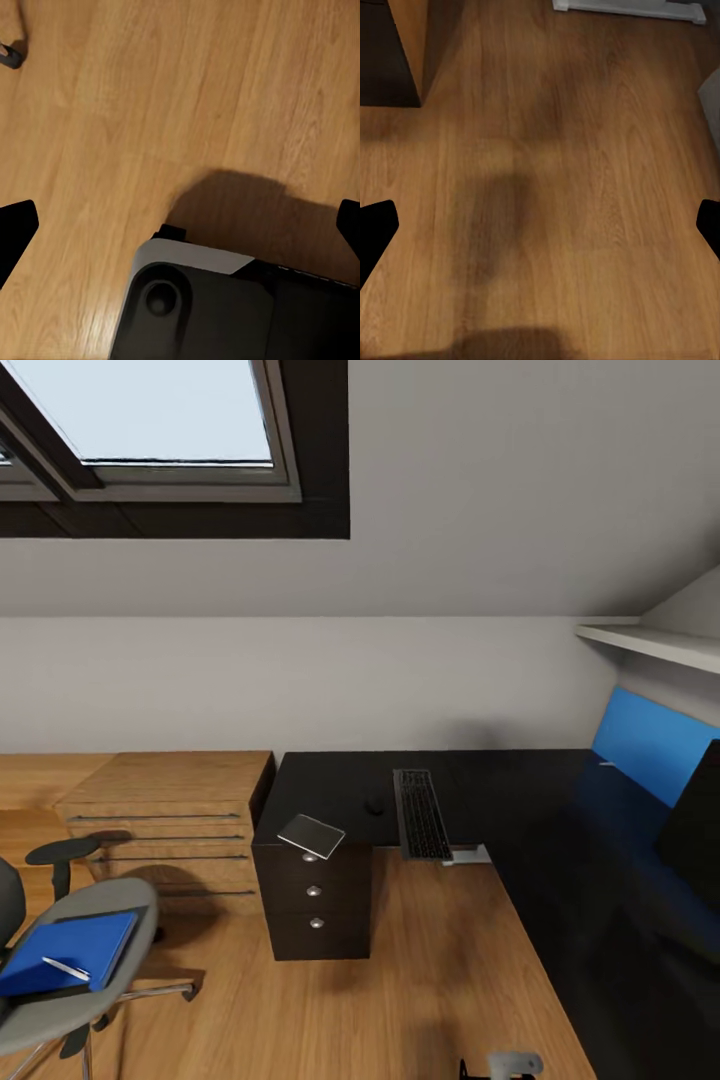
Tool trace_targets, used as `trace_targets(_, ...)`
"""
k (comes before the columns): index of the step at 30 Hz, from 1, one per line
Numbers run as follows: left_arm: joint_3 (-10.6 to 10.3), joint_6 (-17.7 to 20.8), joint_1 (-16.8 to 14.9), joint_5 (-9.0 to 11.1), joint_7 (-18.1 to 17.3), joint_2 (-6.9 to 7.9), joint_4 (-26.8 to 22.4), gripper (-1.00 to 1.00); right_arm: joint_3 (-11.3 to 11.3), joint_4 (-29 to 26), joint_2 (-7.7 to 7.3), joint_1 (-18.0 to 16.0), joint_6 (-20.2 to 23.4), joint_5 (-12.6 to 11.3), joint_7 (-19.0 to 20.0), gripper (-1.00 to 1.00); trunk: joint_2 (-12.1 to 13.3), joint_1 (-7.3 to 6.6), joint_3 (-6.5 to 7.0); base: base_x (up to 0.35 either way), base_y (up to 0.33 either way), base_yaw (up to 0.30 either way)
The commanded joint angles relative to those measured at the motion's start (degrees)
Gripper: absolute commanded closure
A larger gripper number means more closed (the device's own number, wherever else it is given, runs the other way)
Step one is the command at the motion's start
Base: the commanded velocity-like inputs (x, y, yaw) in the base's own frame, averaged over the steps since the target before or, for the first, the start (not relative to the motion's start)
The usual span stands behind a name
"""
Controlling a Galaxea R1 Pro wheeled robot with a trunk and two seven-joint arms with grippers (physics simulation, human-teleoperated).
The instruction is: In the bedroom, organize the workspace by keeping the computer under the desk, ensuring the monitor is on the desk, placing the keyboard on the desk next to the monitor, placing the mouse on the desk next to the keyboard, moving the folder from the swivel chair onto the desk next to the mouse, stacking the notebook on top of the folder with the pen on top of the notebook, and positioning the swivel chair next to the desk.
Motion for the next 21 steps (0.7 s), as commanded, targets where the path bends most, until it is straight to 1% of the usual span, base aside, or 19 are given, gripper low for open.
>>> trace_targets(1, -0.43, -0.19, 0.0, 0.6, 0.32, 0.07, -0.05, -1.0, 0.49, 0.02, 0.08, -0.07, -0.14, -0.19, -0.24, -1.0, -0.5, 0.25, -0.28, 0.0, 0.0, -0.01)
trace_targets(3, -0.43, -0.19, 0.0, 0.73, 0.14, 0.16, 0.0, -1.0, 0.6, -0.12, 0.15, -0.06, -0.17, -0.04, -0.21, -1.0, -1.31, 0.69, -0.64, 0.0, 0.0, -0.006)
trace_targets(4, -0.43, -0.21, -0.07, 1.52, -0.02, 0.18, -0.35, -1.0, 0.6, -1.42, 0.28, -0.09, -1.13, 0.39, -0.23, -1.0, -1.71, 0.91, -0.82, 0.0, 0.0, -0.001)
trace_targets(5, -0.43, -0.22, -0.09, 1.6, 0.01, 0.18, -0.67, -1.0, 0.55, -2.07, 0.25, -0.1, -1.37, 0.43, -0.23, -1.0, -2.11, 1.13, -1.0, 0.0, 0.0, -0.001)
trace_targets(6, -0.43, -0.18, -0.14, 1.7, 0.18, 0.22, -2.06, -1.0, 0.44, -3.96, 0.08, -0.14, -1.86, 0.48, -0.24, -1.0, -2.51, 1.35, -1.18, 0.0, 0.0, 0.0)
trace_targets(8, -0.38, 0.95, -0.34, 1.82, 0.28, 0.39, -9.17, -1.0, 0.09, -11.04, -1.36, -0.46, -2.15, 0.31, -0.46, -1.0, -3.31, 1.79, -1.54, 0.0, 0.0, 0.0)
trace_targets(9, -0.36, 1.68, -0.38, 1.82, 0.32, 0.41, -11.16, -1.0, 0.0, -12.86, -1.75, -0.57, -2.12, 0.24, -0.51, -1.0, -3.71, 2.01, -1.72, 0.0, 0.0, 0.0)
trace_targets(10, -0.32, 3.94, -0.43, 1.83, 0.58, 0.45, -15.23, -1.0, -0.28, -16.29, -2.32, -0.86, -1.97, 0.07, -0.6, -1.0, -4.11, 2.22, -1.9, 0.0, 0.0, 0.0)
trace_targets(11, -0.31, 5.52, -0.45, 1.83, 0.82, 0.46, -17.34, -1.0, -0.55, -17.89, -2.53, -1.1, -1.89, -0.04, -0.63, -1.0, -4.51, 2.44, -2.08, 0.0, 0.0, 0.0)
trace_targets(12, -0.29, 9.59, -0.48, 1.83, 1.5, 0.48, -21.72, -1.0, -1.48, -20.88, -2.84, -1.84, -1.65, -0.43, -0.68, -1.0, -4.92, 2.66, -2.25, 0.0, 0.0, 0.0)
trace_targets(13, -0.24, 14.58, -0.5, 1.83, 2.46, 0.49, -26.28, -1.0, -3.07, -23.38, -3.0, -2.82, -1.27, -1.12, -0.66, -1.0, -5.32, 2.88, -2.43, 0.0, 0.0, 0.0)
trace_targets(14, -0.15, 19.99, -0.56, 1.85, 3.57, 0.45, -30.75, -1.0, -5.15, -25.26, -3.04, -4.02, -0.54, -2.11, -0.57, -1.0, -5.72, 3.1, -2.61, 0.0, 0.0, 0.0)
trace_targets(15, -0.1, 22.58, -0.62, 1.87, 4.03, 0.41, -32.85, -1.0, -6.29, -25.98, -3.04, -4.72, 0.03, -2.7, -0.51, -1.0, -6.12, 3.32, -2.79, 0.0, 0.0, 0.0)
trace_targets(16, -0.03, 27.11, -1.02, 1.94, 4.68, 0.31, -36.39, -1.0, -8.5, -27.07, -3.04, -6.37, 1.67, -3.87, -0.39, -1.0, -6.52, 3.54, -2.97, 0.0, 0.0, 0.0)
trace_targets(18, 0.02, 30.3, -2.08, 1.99, 5.11, 0.14, -38.9, -1.0, -10.52, -27.81, -3.04, -8.34, 4.09, -5.05, -0.24, -1.0, -7.32, 3.98, -3.33, 0.0, 0.0, 0.0)
trace_targets(19, 0.05, 32.36, -3.56, 2.08, 5.38, -0.16, -40.56, -1.0, -12.53, -28.42, -3.08, -10.47, 6.98, -6.37, 0.16, -1.0, -7.72, 4.2, -3.51, 0.0, 0.0, 0.0)
trace_targets(20, 0.08, 33.11, -4.34, 2.19, 5.47, -0.34, -41.17, -1.0, -13.63, -28.68, -3.14, -11.51, 8.49, -7.16, 0.56, -1.0, -8.12, 4.42, -3.69, 0.0, 0.0, 0.0)
trace_targets(21, 0.2, 34.28, -5.78, 2.72, 5.59, -0.7, -42.09, -1.0, -16.21, -29.1, -3.25, -13.34, 11.51, -9.15, 1.81, -1.0, -8.52, 4.64, -3.87, 0.0, 0.0, 0.0)
